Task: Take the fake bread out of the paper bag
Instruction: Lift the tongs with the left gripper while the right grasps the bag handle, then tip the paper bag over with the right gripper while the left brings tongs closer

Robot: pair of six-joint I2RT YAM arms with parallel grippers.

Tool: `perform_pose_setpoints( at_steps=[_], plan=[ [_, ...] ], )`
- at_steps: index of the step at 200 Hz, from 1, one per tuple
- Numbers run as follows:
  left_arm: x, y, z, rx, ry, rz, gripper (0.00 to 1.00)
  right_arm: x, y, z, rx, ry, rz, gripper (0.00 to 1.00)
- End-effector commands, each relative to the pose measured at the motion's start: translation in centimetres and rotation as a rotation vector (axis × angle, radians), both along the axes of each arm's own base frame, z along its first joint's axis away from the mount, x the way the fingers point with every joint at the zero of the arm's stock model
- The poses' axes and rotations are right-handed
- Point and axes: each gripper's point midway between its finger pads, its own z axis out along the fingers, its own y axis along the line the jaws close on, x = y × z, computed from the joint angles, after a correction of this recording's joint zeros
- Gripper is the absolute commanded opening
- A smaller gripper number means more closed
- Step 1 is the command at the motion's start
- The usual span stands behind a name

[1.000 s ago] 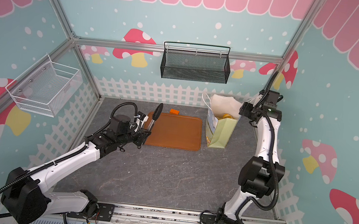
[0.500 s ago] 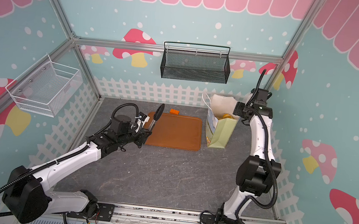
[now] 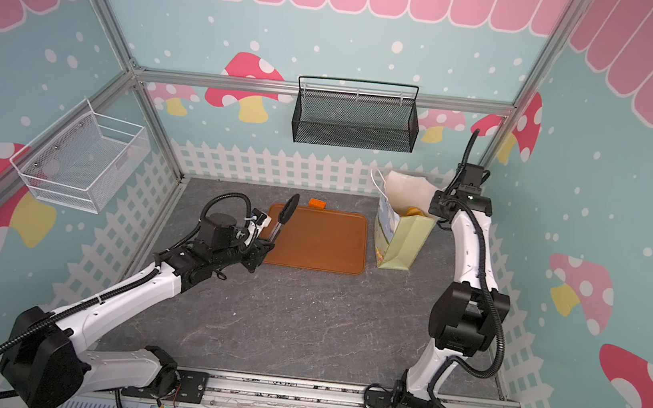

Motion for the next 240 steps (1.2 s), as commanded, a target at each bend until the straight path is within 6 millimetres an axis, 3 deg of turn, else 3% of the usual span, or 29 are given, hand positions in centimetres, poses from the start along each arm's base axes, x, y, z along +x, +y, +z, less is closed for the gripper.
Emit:
perform_pose_setpoints(
  at_steps=[1, 54, 90, 116, 141, 170, 205, 240],
  plan=[
    [-0.6, -0.7, 2.7, -0.021, -0.071, -0.057, 0.0, 0.0, -0.1, 2.3, -0.119, -0.027, 0.01, 0.0],
    [-1.5, -1.1, 2.9, -0.042, -0.041, -0.066, 0.0, 0.2, -1.1, 7.9, -0.308, -0.103, 0.046, 0.0],
    [-2.2, -2.1, 2.5, -0.055, -0.008, -0.1, 0.0, -0.2, 0.7, 9.9, -0.417, -0.14, 0.139, 0.0],
    [-3.0, -2.8, 2.7, -0.054, -0.006, -0.14, 0.0, -2.1, 4.1, 8.7, -0.483, -0.163, 0.223, 0.0],
    [-4.2, -3.6, 2.9, -0.033, 0.02, -0.197, 0.0, -5.0, 8.0, 6.3, -0.489, -0.2, 0.319, 0.0],
    [-5.8, -5.2, 2.8, 0.033, 0.051, -0.273, 0.0, -8.2, 10.8, 4.0, -0.466, -0.22, 0.408, 0.0],
    [-6.9, -7.6, 1.9, 0.113, 0.054, -0.328, 0.0, -11.6, 12.4, 3.1, -0.415, -0.282, 0.472, 0.0],
    [-7.2, -10.0, 0.5, 0.202, 0.056, -0.36, 0.0, -13.3, 13.3, 1.9, -0.324, -0.267, 0.5, 0.0]
  ],
)
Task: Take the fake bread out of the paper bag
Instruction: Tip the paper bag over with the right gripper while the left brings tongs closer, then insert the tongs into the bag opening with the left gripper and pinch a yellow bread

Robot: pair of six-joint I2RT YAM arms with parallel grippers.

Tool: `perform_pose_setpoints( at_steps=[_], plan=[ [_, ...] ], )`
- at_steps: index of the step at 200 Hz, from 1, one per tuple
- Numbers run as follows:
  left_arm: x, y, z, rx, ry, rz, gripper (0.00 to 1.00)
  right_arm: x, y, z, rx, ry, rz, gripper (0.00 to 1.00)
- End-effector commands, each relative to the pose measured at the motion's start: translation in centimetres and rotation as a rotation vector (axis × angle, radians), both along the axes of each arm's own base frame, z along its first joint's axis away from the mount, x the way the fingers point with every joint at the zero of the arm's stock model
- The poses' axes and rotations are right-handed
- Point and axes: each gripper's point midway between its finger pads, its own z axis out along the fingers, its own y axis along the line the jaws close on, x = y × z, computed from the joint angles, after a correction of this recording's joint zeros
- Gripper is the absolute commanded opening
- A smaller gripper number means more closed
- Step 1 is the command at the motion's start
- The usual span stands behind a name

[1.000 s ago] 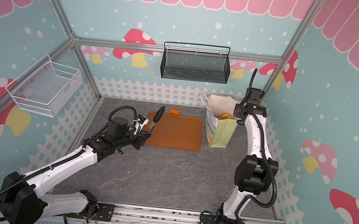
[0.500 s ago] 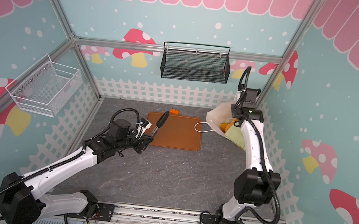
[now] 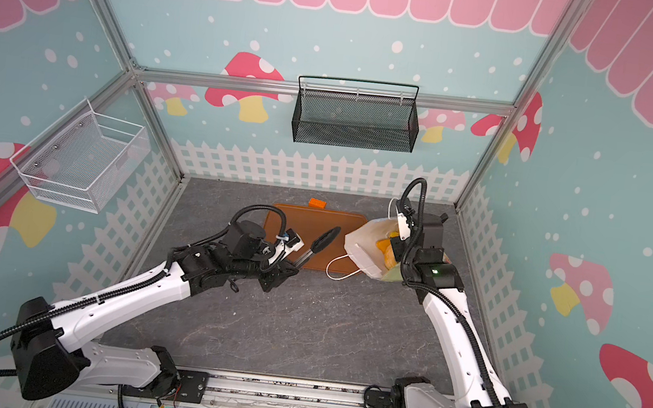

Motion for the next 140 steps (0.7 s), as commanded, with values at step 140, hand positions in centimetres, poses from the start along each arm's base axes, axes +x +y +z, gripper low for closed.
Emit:
perform_pose_setpoints(
  at_steps=[140],
  plan=[
    [3.1, -9.0, -4.3, 0.166, 0.074, -0.048, 0.14, -3.2, 3.8, -1.0, 0.155, 0.035, 0.182, 0.0]
  ],
)
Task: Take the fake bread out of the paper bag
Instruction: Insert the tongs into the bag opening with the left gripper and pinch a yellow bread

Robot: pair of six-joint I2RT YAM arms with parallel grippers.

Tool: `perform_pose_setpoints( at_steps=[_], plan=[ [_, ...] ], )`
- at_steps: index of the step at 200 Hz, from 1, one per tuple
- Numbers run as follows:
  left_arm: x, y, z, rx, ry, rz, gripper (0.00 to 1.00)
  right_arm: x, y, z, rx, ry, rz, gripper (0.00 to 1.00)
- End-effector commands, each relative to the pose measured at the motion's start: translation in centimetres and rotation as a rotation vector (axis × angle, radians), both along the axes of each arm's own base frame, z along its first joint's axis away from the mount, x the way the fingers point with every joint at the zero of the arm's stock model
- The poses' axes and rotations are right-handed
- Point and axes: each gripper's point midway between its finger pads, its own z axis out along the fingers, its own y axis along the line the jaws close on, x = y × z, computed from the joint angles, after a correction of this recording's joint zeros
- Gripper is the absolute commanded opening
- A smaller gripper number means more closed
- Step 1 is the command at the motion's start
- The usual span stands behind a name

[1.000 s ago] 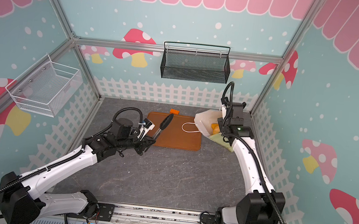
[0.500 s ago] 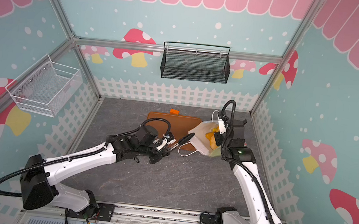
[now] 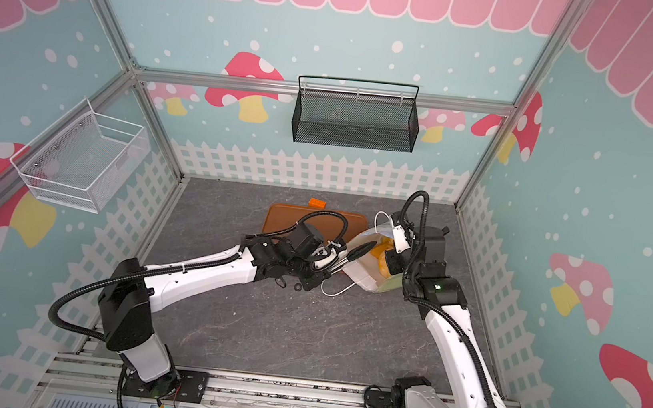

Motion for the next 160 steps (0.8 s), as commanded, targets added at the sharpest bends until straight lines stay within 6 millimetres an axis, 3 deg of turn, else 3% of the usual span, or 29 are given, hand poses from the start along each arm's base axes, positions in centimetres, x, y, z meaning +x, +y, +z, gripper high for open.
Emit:
perform_pose_setpoints(
  at_steps=[1, 102, 160],
  plan=[
    [-0.1, -0.8, 0.3, -0.013, 0.026, -0.013, 0.14, -0.4, 1.0, 0.6, 0.031, -0.012, 0.039, 0.0],
    [2.0, -3.0, -0.6, -0.023, 0.043, 0.035, 0.39, -0.2, 1.6, 1.1, 0.059, -0.014, 0.056, 0.0],
    [3.2, -3.6, -1.2, -0.027, 0.057, 0.061, 0.42, -0.2, 1.4, 1.3, 0.051, -0.015, 0.054, 0.0]
  ],
)
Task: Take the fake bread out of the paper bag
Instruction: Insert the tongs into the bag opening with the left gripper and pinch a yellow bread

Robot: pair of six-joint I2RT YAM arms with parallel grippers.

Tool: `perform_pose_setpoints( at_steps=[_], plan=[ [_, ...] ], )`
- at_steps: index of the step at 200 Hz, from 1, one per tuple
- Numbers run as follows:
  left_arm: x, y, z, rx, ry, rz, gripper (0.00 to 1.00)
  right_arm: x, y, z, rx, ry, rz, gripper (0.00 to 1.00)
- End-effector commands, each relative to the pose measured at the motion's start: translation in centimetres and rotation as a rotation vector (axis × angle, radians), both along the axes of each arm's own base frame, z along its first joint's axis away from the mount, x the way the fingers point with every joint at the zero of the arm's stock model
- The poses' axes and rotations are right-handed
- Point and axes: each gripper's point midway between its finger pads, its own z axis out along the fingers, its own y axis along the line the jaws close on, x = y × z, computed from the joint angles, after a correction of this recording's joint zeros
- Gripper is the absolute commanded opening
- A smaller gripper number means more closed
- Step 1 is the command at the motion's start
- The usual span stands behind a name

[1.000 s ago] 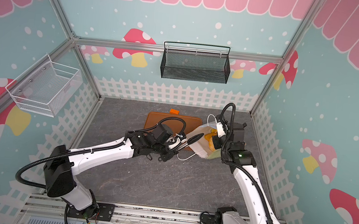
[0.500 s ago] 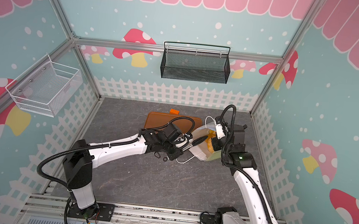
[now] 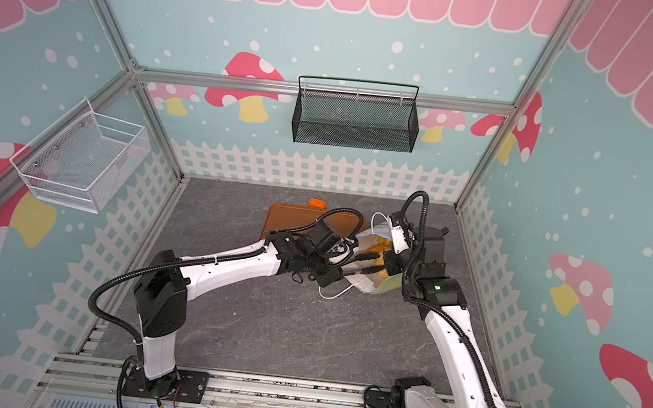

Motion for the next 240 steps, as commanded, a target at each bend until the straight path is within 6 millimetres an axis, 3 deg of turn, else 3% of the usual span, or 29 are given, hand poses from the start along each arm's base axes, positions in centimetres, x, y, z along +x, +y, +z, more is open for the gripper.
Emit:
perform_pose_setpoints(
  at_steps=[1, 35, 88, 190, 240],
  plan=[
    [1.0, -0.5, 0.9, -0.027, -0.012, 0.017, 0.42, 0.0, 0.7, 1.3, 0.017, -0.026, 0.03, 0.0],
    [1.3, -0.1, 1.2, -0.026, -0.023, 0.025, 0.38, 0.1, 0.6, 1.4, 0.011, -0.028, 0.029, 0.0],
    [2.4, 1.2, 3.7, -0.047, -0.086, 0.06, 0.36, 0.3, 0.9, 1.2, 0.017, -0.019, 0.036, 0.0],
    [3.4, 0.9, 7.0, -0.202, -0.166, 0.055, 0.43, 0.6, 0.9, 1.1, 0.011, -0.01, 0.041, 0.0],
    [3.5, 0.5, 7.3, -0.245, -0.194, 0.0, 0.46, 0.7, 1.1, 1.6, 0.014, -0.01, 0.048, 0.0]
  ],
)
